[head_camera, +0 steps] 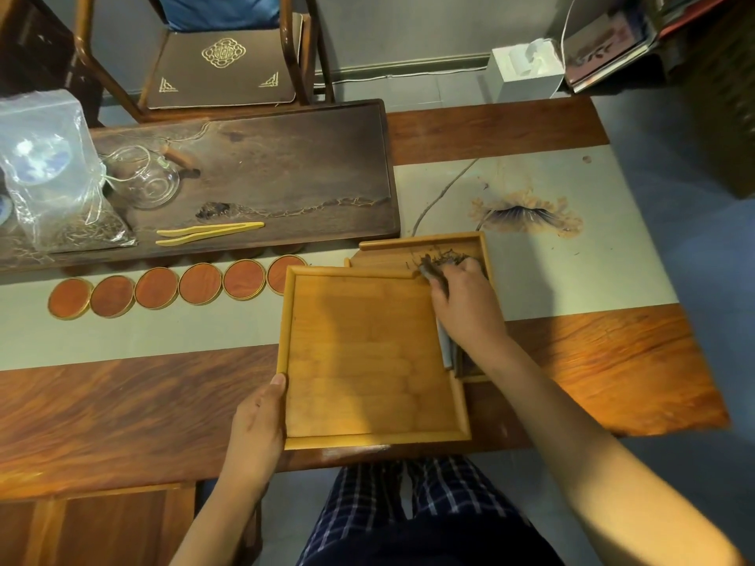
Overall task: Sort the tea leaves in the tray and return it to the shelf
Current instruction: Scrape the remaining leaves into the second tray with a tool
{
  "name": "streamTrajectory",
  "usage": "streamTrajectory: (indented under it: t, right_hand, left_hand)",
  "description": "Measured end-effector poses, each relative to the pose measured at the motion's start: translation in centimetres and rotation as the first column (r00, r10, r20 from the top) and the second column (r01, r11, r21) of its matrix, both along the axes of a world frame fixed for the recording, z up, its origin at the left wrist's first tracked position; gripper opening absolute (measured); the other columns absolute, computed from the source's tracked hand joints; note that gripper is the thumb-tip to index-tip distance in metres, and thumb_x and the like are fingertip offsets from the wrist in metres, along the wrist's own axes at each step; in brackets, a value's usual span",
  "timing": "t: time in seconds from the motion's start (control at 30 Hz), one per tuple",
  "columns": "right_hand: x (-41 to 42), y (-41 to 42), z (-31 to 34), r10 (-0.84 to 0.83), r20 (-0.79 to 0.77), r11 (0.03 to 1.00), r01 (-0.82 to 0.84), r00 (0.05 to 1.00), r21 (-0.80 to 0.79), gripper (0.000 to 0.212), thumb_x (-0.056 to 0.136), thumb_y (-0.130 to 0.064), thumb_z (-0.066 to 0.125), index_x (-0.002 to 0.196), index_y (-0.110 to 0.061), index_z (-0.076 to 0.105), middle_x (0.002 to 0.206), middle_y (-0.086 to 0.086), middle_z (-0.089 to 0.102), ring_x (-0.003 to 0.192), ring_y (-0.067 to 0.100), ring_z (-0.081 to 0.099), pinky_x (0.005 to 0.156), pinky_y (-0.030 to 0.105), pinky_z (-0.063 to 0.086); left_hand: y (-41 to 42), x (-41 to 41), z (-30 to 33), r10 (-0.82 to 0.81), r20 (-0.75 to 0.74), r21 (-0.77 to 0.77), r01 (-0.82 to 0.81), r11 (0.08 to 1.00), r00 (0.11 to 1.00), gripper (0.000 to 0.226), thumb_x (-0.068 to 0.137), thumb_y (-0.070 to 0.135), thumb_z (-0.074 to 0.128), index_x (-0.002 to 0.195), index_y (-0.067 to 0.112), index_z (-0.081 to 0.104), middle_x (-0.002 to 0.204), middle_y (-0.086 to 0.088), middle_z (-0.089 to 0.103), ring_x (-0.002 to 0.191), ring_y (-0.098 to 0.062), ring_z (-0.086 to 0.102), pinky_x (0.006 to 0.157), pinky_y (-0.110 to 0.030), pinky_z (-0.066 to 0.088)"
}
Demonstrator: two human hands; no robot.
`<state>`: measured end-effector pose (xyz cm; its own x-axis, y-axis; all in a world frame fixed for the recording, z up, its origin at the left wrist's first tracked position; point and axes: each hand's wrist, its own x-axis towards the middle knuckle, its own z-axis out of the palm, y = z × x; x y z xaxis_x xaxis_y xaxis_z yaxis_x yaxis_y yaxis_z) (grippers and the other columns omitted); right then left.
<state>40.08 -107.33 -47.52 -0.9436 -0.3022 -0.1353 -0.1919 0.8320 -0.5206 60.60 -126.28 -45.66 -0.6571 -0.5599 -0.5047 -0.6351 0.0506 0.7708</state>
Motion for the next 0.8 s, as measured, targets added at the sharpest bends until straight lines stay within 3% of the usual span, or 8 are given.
streamTrajectory:
  t: [0.13,0.3,0.4,0.63,0.73,0.8]
  right_hand:
    - [1.9,-0.2,2.3,0.18,-0.059,0.974,-0.186,0.982,-0.126,0.028,0.097,-0.027,0.049,0.122,-0.016,0.057,0.102,-0.005,0.041,0.074,0.005,0.045,0.059,0.012,0.032]
    - [7.2,-0.6,3.2,0.511,0.002,0.854,-0.507,0.86,-0.12,0.03,0.096,-0.027,0.05,0.124,-0.018,0.056,0.097,-0.005,0.042,0.069,0.006,0.046,0.053,0.015,0.036]
    - [8.0,-0.2,2.4,0.468,0.009,0.881,-0.466,0.883,-0.081,0.03,0.096,-0.025,0.049,0.122,-0.012,0.058,0.099,-0.001,0.043,0.07,0.01,0.045,0.054,0.022,0.035]
    - [4.8,0.3,1.3,0.207,-0.04,0.971,-0.2,0.978,0.131,0.029,0.097,-0.027,0.045,0.118,-0.012,0.058,0.107,0.005,0.045,0.065,0.012,0.046,0.056,0.022,0.035]
    - [3.6,0.5,1.7,0.203,0.008,0.97,-0.202,0.979,0.133,0.03,0.098,-0.028,0.044,0.121,-0.012,0.058,0.104,0.002,0.043,0.068,0.011,0.046,0.059,0.022,0.039]
    - [3.4,0.9,2.5,0.232,0.021,0.97,-0.232,0.973,0.076,0.032,0.098,-0.027,0.045,0.123,-0.012,0.057,0.102,0.001,0.043,0.074,0.013,0.05,0.063,0.026,0.045]
  left_hand:
    - [-0.2,-0.3,0.0,0.002,-0.03,-0.039,-0.003,0.999,1.0,0.044,0.103,0.029,0.036,0.064,0.012,0.047,0.047,0.014,0.054,0.043,0.003,0.047,0.045,-0.012,0.037]
    - [-0.2,-0.3,-0.1,0.038,-0.038,-0.024,-0.039,0.999,0.999,0.044,0.103,0.028,0.036,0.065,0.01,0.05,0.046,0.009,0.054,0.042,0.004,0.047,0.041,-0.007,0.034]
    - [-0.3,-0.2,0.1,0.032,-0.051,-0.048,-0.035,0.998,0.998,0.044,0.103,0.027,0.038,0.063,0.011,0.048,0.052,0.004,0.051,0.042,0.004,0.045,0.041,-0.008,0.033]
    - [-0.8,0.9,0.3,0.0,-0.034,-0.069,-0.003,0.998,0.999,0.043,0.103,0.029,0.036,0.068,0.008,0.051,0.062,-0.004,0.049,0.047,0.002,0.045,0.048,-0.015,0.036]
    - [-1.0,0.7,0.6,0.006,-0.008,-0.06,-0.007,0.998,1.0,0.043,0.102,0.03,0.037,0.066,0.01,0.049,0.059,0.0,0.049,0.045,0.002,0.045,0.054,-0.029,0.035]
    - [-0.9,0.4,0.7,0.02,-0.007,-0.055,-0.02,0.998,1.0,0.043,0.102,0.03,0.038,0.065,0.01,0.048,0.058,0.002,0.048,0.047,0.0,0.044,0.055,-0.03,0.033]
